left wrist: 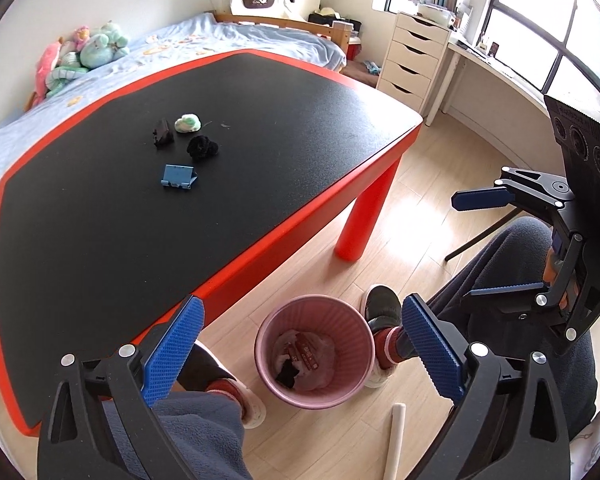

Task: Collect trash
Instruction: 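Move both grippers back over the table toward the blue clip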

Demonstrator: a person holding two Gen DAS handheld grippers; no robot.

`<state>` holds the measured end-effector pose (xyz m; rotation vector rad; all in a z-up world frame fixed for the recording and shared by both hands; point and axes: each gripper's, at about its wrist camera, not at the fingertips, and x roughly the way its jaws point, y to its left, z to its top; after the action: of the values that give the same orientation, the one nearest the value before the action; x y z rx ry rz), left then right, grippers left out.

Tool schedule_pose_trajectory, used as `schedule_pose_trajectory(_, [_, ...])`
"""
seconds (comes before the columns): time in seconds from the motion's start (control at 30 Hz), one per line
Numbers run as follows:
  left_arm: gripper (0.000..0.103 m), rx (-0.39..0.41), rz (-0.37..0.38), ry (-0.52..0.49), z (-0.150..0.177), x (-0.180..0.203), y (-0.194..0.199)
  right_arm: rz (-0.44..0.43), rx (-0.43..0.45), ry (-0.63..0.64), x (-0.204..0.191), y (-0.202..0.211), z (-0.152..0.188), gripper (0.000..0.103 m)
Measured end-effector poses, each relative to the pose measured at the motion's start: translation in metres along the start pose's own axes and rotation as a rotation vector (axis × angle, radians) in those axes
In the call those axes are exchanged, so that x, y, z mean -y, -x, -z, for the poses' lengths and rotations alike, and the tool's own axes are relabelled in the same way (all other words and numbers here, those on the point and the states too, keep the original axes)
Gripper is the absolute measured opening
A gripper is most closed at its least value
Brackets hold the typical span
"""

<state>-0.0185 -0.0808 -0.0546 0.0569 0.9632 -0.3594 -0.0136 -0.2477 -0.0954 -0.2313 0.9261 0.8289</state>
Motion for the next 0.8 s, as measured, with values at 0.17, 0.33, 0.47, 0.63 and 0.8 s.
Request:
schedule_pose_trajectory(0.17, [0.095, 0.014, -0.011, 0.007, -0.002, -0.005, 0.005, 0.011, -0.008, -0.031, 0.002, -0.001, -0.006, 0.097])
schedule_pose_trajectory(0.33, [0.095, 0.029, -0.025, 0.016, -0.008, -0.015, 0.009, 0.027, 0.003, -0.045, 0.007, 0.000, -0.019, 0.097])
schedule_pose_trajectory(0.47, [0.095, 0.038, -0.036, 0.022, -0.015, -0.027, 0.009, 0.029, 0.016, -0.039, 0.011, 0.000, -0.036, 0.098])
schedule_pose_trajectory(0.63, [0.095, 0.048, -0.054, 0.022, -0.027, -0.043, 0.009, 0.033, 0.027, -0.028, 0.020, -0.005, -0.059, 0.098])
schedule_pose_trajectory(0.8, [0.095, 0.041, -0.055, 0.007, -0.040, -0.056, 0.002, 0.040, 0.035, 0.012, 0.025, -0.015, -0.088, 0.098])
